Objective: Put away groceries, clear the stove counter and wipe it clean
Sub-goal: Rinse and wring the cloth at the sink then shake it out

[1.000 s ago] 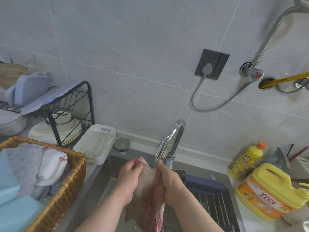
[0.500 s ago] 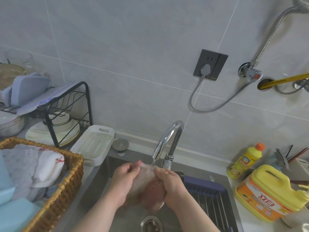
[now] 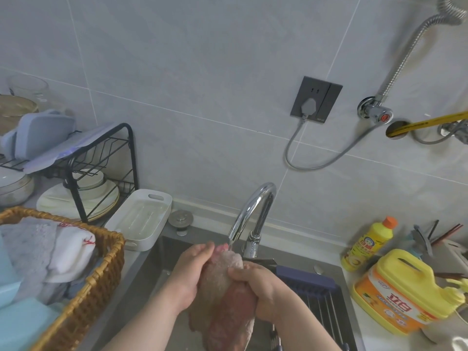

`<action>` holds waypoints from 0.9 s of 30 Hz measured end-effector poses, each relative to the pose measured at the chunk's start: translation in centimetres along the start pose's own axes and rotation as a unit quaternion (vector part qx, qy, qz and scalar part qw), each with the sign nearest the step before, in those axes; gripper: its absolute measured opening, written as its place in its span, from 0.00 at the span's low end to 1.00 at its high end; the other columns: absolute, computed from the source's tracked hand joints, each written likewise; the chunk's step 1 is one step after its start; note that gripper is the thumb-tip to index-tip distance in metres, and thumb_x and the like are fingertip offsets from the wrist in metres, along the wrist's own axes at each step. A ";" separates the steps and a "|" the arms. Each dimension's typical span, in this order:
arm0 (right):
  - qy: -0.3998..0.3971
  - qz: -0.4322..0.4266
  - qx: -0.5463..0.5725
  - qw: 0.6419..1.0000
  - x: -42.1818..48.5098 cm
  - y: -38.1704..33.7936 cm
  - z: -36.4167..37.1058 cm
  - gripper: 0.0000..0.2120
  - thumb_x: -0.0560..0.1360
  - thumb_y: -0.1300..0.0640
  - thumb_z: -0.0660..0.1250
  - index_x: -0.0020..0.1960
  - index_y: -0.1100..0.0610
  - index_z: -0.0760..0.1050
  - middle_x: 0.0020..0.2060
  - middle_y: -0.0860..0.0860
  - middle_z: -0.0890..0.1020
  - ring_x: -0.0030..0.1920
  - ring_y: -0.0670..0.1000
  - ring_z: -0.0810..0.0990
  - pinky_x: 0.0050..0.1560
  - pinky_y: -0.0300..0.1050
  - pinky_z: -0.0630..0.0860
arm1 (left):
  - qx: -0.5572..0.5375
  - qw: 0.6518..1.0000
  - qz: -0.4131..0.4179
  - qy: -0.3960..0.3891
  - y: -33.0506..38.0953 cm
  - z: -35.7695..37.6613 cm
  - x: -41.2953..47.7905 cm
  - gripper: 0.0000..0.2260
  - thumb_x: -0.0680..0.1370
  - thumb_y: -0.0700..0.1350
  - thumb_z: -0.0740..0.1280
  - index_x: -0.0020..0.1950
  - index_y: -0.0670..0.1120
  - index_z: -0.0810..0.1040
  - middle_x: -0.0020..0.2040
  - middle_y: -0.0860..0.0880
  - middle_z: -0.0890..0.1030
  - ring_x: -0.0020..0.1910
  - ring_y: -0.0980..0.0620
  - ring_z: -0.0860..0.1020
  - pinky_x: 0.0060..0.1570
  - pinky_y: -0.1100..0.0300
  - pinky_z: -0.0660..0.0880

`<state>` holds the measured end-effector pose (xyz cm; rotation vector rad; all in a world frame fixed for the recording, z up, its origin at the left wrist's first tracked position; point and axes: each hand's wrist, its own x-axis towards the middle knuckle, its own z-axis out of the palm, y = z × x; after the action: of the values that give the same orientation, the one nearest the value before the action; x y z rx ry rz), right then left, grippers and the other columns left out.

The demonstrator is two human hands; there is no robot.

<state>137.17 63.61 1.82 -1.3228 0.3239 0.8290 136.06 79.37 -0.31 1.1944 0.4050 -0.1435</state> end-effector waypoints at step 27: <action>0.114 -0.021 0.257 0.959 1.4 -1.1 -0.4 0.17 0.76 0.67 0.63 0.63 0.72 0.71 0.43 0.68 0.82 0.35 0.62 0.83 0.26 0.49 0.79 | 0.211 0.977 -0.016 -0.040 0.5 -1.2 2.2 0.06 0.77 0.46 0.68 0.48 0.44 0.80 0.43 0.43 0.85 0.45 0.44 0.83 0.53 0.45 0.78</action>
<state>138.96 63.70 1.60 -0.9285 0.6454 0.5068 137.96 80.87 -1.07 1.5944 0.3303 -0.3162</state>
